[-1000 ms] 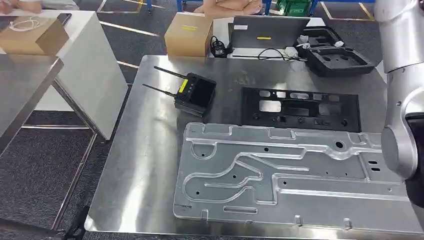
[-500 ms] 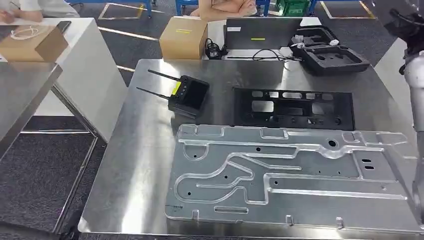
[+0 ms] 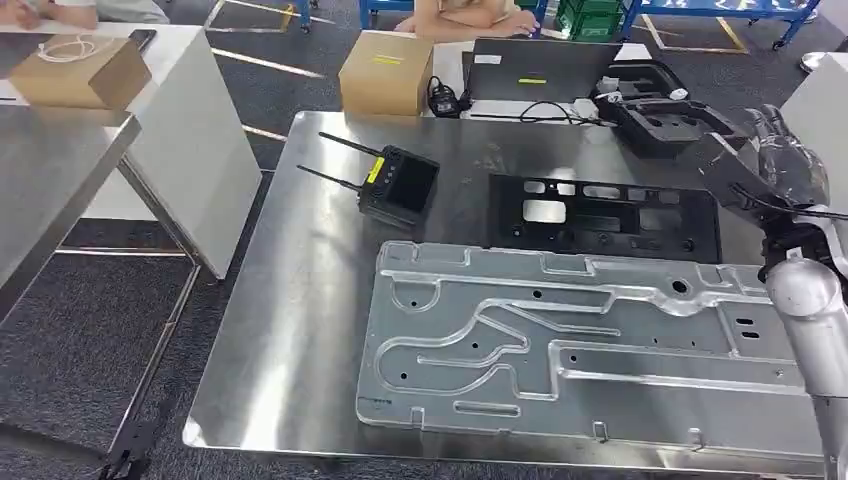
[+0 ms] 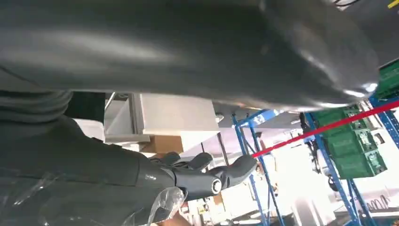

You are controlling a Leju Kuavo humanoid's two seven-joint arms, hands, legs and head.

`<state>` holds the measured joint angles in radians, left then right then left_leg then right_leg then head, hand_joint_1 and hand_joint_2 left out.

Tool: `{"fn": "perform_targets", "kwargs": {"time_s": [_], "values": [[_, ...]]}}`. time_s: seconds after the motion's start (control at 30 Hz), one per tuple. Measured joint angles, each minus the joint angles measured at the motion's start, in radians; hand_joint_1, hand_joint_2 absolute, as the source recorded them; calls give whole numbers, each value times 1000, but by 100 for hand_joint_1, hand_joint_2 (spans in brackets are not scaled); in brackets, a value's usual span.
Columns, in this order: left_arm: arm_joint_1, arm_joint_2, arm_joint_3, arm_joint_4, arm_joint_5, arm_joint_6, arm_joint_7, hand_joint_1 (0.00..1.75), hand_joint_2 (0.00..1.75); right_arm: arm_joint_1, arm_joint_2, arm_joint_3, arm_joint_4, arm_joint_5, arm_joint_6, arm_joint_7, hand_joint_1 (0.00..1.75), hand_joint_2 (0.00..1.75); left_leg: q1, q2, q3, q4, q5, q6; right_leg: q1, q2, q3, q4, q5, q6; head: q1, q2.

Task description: Take the parts from the cabinet and place them on the table.

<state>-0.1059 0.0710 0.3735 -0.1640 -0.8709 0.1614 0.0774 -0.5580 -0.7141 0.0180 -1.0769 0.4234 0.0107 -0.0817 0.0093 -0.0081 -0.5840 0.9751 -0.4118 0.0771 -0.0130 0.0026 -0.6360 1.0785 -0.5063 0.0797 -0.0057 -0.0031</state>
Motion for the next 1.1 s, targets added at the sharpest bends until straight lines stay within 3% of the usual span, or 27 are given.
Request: {"fn": "perform_targets", "kwargs": {"time_s": [0.07, 0.1, 0.13, 0.17, 0.23, 0.27, 0.3, 0.37, 0.4, 0.43, 0.47, 0.53, 0.57, 0.6, 0.63, 0.67, 0.73, 0.77, 0.8, 0.83, 0.9, 0.93, 0.97, 1.0, 1.07, 1.1], "values": [[1, 0, 1, 0, 6, 0, 0, 0, 0, 26, 0, -21, -15, 3, 0, 3, 0, 0, -5, 1, -11, 0, 8, 5, 0, 0, -60, 175, -84, 5, 0, 0], [1, 0, 4, 0, 6, 0, 0, 0, 0, 39, 0, -29, -21, 4, 1, 4, 0, 0, -7, 1, -17, 0, 14, 5, 0, 0, -69, 214, -92, 5, 0, 0], [1, 0, 9, 0, 6, 0, 0, 0, 0, 48, 0, -35, -28, 5, 1, 4, 0, 0, -7, 1, -24, 1, 20, 5, 0, 0, -52, 195, -77, 4, 0, 0], [1, 0, 13, 0, 6, 0, 0, 0, 0, 52, 0, -41, -36, 5, 1, 4, 0, 0, -8, 1, -30, 1, 25, 3, 0, 0, -13, 133, -47, 1, 0, 0], [0, -1, 16, 0, 9, 0, 0, 0, 0, 54, -1, -56, -49, 5, 1, 4, 0, 0, -9, 1, -38, 1, 34, -2, 0, 0, 113, -69, 19, -6, 0, 0], [0, 0, 16, 0, 9, 0, 0, 0, 0, 54, -2, -63, -54, 5, 1, 4, 0, 0, -11, 1, -42, 1, 39, -7, 2, 0, 153, -141, 9, -10, 0, 0], [-1, -1, 18, 0, 10, 0, 0, 0, 0, 56, -4, -70, -61, 5, 1, 5, 0, 0, -10, 1, -43, -4, 48, -16, 12, 1, 146, -135, 30, -15, -1, 0], [-3, -2, 18, 0, 9, 0, 0, 0, 0, 60, -5, -81, -69, 8, 5, 6, 0, 0, -8, 0, -48, -4, 61, -25, 16, 1, 138, -137, 34, -22, 0, 0], [0, -2, 19, 0, 9, 0, 0, 0, 0, 63, -4, -85, -73, 8, 5, 8, 0, 0, -10, -1, -49, -10, 69, -33, 15, 0, 134, -140, 41, -31, 1, 0], [1, 0, 19, 0, 10, 0, 0, 0, 0, 67, 0, -85, -76, 9, 6, 8, 0, 0, -10, -3, -58, -5, 63, -37, 2, -5, 127, -149, 56, -42, 0, 0], [2, -1, 20, 0, 10, 0, 0, 0, 0, 67, 0, -90, -81, 9, 7, 8, 0, 0, -11, -1, -71, 25, 17, -45, 3, -5, 115, -149, 66, -49, -1, 0], [1, -1, 24, 0, 10, 0, -1, 0, 0, 77, 0, -105, -87, 10, 7, 8, 0, 0, -5, 0, -115, 172, -106, -54, 2, -6, 91, -148, 83, -56, -1, 0], [0, -1, 24, 0, 9, 0, -1, 0, 0, 79, 0, -109, -88, 10, 7, 8, 0, 0, -5, 0, -133, 249, -147, -57, 2, -7, 79, -147, 92, -56, -2, 0], [1, -2, 24, 0, 9, 0, -1, 0, 0, 79, 0, -112, -89, 11, 7, 8, 0, 0, -4, 1, -141, 305, -160, -58, 3, -6, 67, -146, 101, -55, -2, 0], [1, -2, 24, 0, 9, 0, -1, 0, 0, 82, 0, -116, -89, 10, 8, 7, 0, 0, -4, 1, -131, 318, -146, -58, 3, -5, 55, -145, 110, -55, -2, 0], [-1, -2, 24, 0, 9, 1, -1, 0, 0, 87, 0, -121, -93, 11, 8, 7, 0, 0, -4, 1, -96, 286, -114, -57, 3, -4, 43, -145, 119, -52, -2, 0], [-4, -2, 24, 0, 10, 3, -1, 0, 0, 92, 0, -131, -99, 11, 16, 7, 0, 0, -5, 1, 19, 120, -53, -49, 3, -4, 23, -142, 134, -46, -2, 0], [-8, -2, 24, 0, 9, 5, -1, 0, 0, 93, 0, -136, -103, 11, 17, 7, 0, 0, -5, 0, 79, 28, -58, -44, 3, -3, 18, -141, 140, -41, -1, 0], [-10, -3, 24, 0, 10, 6, -1, 0, 0, 97, -1, -142, -108, 11, 17, 7, 0, 0, -12, -1, 114, -45, -77, -38, 8, -5, 11, -140, 147, -36, -1, 0], [-9, -3, 24, 0, 10, 7, 2, 0, 0, 100, 0, -148, -108, 10, 17, 6, 0, 0, -13, -2, 103, -32, -65, -30, 6, -5, 13, -149, 161, -32, 1, 0], [-10, -4, 25, 0, 9, 8, 4, 0, 0, 111, 2, -156, -111, 11, 17, 7, 0, 0, -17, -3, 93, -34, -55, -25, 4, -4, 7, -153, 178, -19, 1, 0], [-8, -5, 26, 0, 9, 8, 6, 0, 0, 124, -2, -161, -111, 10, 16, 6, 0, 0, -5, 0, 85, -47, -39, -10, 6, -2, -1, -155, 179, -13, 0, 0], [-10, -5, 26, 0, 10, 8, 6, 0, 0, 138, 3, -168, -111, 8, 14, 3, 0, 0, -7, -1, 77, -47, -27, -5, 3, -2, -13, -137, 145, -9, 1, 0], [-11, -5, 27, 0, 9, 8, 7, 0, 0, 147, 3, -174, -111, 8, 14, 0, 0, 0, -7, 0, 64, -46, -19, 6, 2, -2, -32, -82, 85, -5, 4, 0], [-8, -6, 32, 0, 9, 8, 11, 0, 0, 164, 10, -189, -111, 7, 13, -4, 0, 0, -10, 1, 44, -46, 0, 7, 1, -2, -76, 90, -29, 6, 6, 0], [-9, -6, 36, 0, 9, 8, 12, 0, 0, 176, 13, -193, -111, 8, 13, -8, 0, 0, -11, 2, 32, -45, 9, 8, 1, -2, -88, 159, -52, 9, 7, 0]]}}
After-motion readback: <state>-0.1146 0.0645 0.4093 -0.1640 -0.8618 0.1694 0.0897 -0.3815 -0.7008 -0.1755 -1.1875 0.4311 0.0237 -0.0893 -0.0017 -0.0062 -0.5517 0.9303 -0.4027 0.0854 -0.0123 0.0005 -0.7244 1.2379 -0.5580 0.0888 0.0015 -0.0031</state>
